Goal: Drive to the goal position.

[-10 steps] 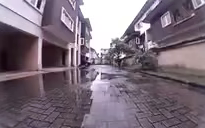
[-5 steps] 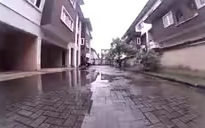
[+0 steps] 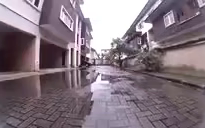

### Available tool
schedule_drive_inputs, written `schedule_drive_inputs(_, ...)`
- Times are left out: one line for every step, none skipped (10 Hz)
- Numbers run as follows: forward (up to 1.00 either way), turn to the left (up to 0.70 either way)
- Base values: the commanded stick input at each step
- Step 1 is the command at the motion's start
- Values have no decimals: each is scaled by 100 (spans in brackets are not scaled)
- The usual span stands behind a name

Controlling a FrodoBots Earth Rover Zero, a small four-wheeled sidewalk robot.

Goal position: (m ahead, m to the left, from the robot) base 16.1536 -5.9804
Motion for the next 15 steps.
schedule_drive_inputs(40,0)
schedule_drive_inputs(37,0)
schedule_drive_inputs(37,0)
schedule_drive_inputs(37,0)
schedule_drive_inputs(37,0)
schedule_drive_inputs(35,0)
schedule_drive_inputs(31,0)
schedule_drive_inputs(32,0)
schedule_drive_inputs(35,0)
schedule_drive_inputs(40,0)
schedule_drive_inputs(48,0)
schedule_drive_inputs(50,0)
schedule_drive_inputs(50,0)
schedule_drive_inputs(50,0)
schedule_drive_inputs(50,0)
